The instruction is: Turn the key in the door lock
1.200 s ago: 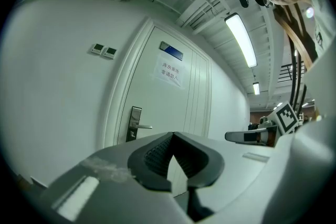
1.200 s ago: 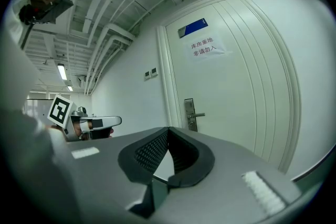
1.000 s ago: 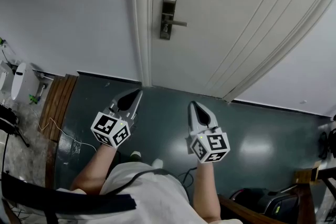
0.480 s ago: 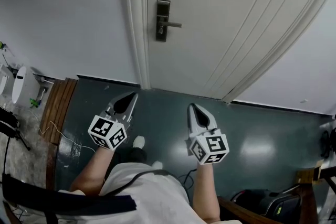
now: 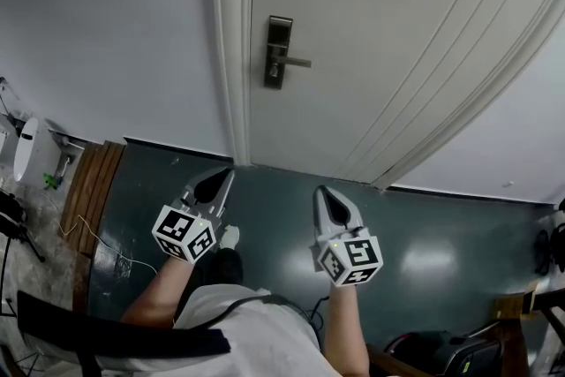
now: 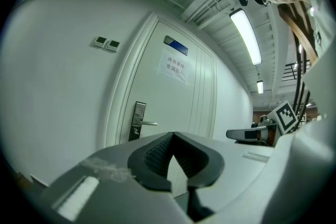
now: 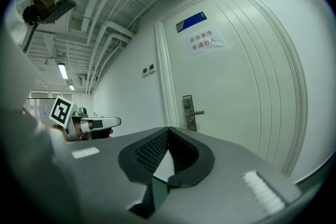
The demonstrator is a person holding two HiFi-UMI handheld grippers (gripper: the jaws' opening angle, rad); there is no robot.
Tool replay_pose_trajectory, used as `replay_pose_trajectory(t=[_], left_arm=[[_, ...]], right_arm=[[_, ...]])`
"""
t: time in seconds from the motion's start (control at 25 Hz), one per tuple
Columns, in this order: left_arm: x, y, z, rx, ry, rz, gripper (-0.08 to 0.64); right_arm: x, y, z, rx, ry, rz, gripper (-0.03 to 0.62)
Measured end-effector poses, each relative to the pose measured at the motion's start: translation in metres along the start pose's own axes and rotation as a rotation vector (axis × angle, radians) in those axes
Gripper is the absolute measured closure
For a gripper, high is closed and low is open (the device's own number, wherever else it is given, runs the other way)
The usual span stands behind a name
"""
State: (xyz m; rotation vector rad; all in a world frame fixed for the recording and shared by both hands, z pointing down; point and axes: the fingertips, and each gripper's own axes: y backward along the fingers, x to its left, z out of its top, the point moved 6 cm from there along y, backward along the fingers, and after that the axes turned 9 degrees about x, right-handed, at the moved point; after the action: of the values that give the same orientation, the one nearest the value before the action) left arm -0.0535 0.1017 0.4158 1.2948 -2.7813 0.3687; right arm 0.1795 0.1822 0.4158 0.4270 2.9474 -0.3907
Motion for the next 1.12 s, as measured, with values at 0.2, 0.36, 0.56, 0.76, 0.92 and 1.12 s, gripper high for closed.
replay_pose_trajectory(t=[0.2,0.36,0.56,0.76,0.92,1.12], left_arm=[[0.051,-0.034,0.012,0.009,0.014,-0.016,0.555],[0.089,-0.065,0.029,0.021,0.007,-0.045,0.555],[0.130,-0.099,0.047,0.033,0.004,-0.078,0.555],[0.172,-0.128,0.061,0.040,0.008,-0.109,0.555],[0.207,-0.149,0.066,0.044,0.014,-0.132,0.555],[0.245,-0.171,0.069,0.049,0.027,-0.154,0.555]], right_arm=[[-0.002,-0.058,0.016,0.022,0.021,-0.002,0.583],[-0.009,-0.104,0.034,0.034,0.017,-0.018,0.584],[-0.017,-0.151,0.050,0.047,0.008,-0.045,0.584],[-0.023,-0.196,0.066,0.054,0.014,-0.085,0.584],[-0.027,-0.231,0.072,0.059,0.003,-0.120,0.584],[-0.031,-0.267,0.078,0.075,0.003,-0.154,0.584]])
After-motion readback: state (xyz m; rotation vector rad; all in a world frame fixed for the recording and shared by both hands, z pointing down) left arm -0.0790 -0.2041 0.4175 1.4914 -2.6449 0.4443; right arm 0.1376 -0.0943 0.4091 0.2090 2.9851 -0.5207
